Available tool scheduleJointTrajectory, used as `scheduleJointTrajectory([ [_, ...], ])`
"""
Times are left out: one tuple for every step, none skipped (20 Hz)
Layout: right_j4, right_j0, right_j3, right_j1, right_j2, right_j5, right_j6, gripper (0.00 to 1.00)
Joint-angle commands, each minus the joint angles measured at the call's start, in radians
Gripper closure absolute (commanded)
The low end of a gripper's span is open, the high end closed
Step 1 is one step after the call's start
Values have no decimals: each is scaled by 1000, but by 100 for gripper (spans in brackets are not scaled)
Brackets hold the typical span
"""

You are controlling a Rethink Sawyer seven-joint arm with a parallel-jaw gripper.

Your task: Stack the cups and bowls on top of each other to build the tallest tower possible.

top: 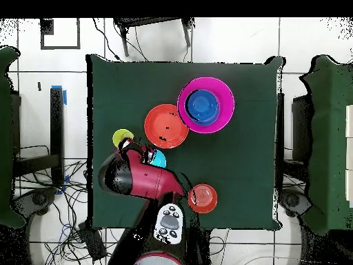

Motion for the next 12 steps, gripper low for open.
scheduleJointTrajectory([
  [-231, -223, 27, -59, 241, 169, -172, 0],
  [-248, -236, 33, -75, 248, 147, -157, 0],
  [-265, -248, 39, -90, 254, 124, -141, 0],
  [-289, -261, 33, -93, 263, 118, -133, 0],
  [-312, -275, 27, -96, 271, 112, -126, 0],
  [-326, -289, 23, -85, 285, 101, -103, 0],
  [-337, -300, 11, -74, 296, 92, -83, 0],
  [-339, -284, -8, -74, 283, 99, -68, 0],
  [-340, -267, -27, -73, 269, 106, -53, 0],
  [-337, -241, -41, -74, 247, 105, -29, 0],
  [-328, -219, -54, -72, 229, 100, -2, 0],
  [-314, -199, -60, -68, 212, 87, 27, 0],
])
